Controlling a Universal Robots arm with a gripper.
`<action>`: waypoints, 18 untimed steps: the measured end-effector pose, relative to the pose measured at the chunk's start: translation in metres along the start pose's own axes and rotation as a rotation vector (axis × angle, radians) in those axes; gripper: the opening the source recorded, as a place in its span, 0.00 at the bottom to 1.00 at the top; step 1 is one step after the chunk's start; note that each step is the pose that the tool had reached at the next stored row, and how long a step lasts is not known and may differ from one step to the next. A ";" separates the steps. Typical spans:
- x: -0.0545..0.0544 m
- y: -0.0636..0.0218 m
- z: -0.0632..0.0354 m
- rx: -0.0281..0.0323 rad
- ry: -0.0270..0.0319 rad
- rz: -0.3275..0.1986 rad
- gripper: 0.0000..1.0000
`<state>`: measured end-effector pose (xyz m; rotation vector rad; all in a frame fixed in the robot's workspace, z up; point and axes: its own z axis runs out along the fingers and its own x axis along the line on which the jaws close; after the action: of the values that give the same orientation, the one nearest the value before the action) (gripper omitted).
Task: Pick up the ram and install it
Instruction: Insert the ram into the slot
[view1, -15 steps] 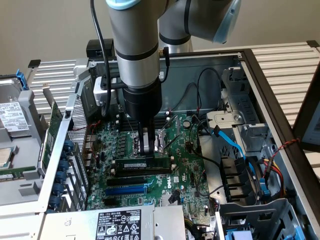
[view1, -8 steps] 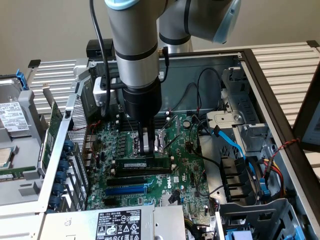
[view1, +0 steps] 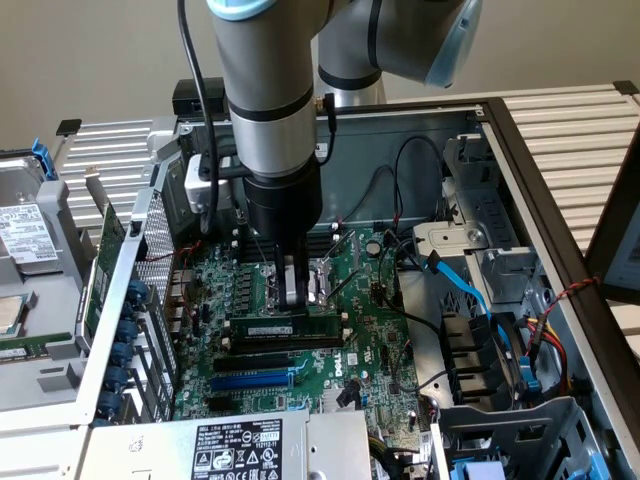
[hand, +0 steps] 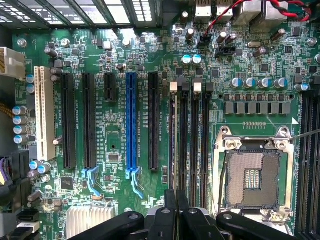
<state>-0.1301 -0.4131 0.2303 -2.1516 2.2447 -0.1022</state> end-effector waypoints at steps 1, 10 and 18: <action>0.000 0.0001 0.0000 0.0005 -0.0001 0.000 0.12; 0.000 0.0013 -0.0001 0.0046 -0.0002 0.000 0.12; -0.001 0.0034 -0.0070 0.0599 -0.0023 0.002 0.12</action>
<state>-0.1339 -0.4121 0.2371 -2.1189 2.2124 -0.1646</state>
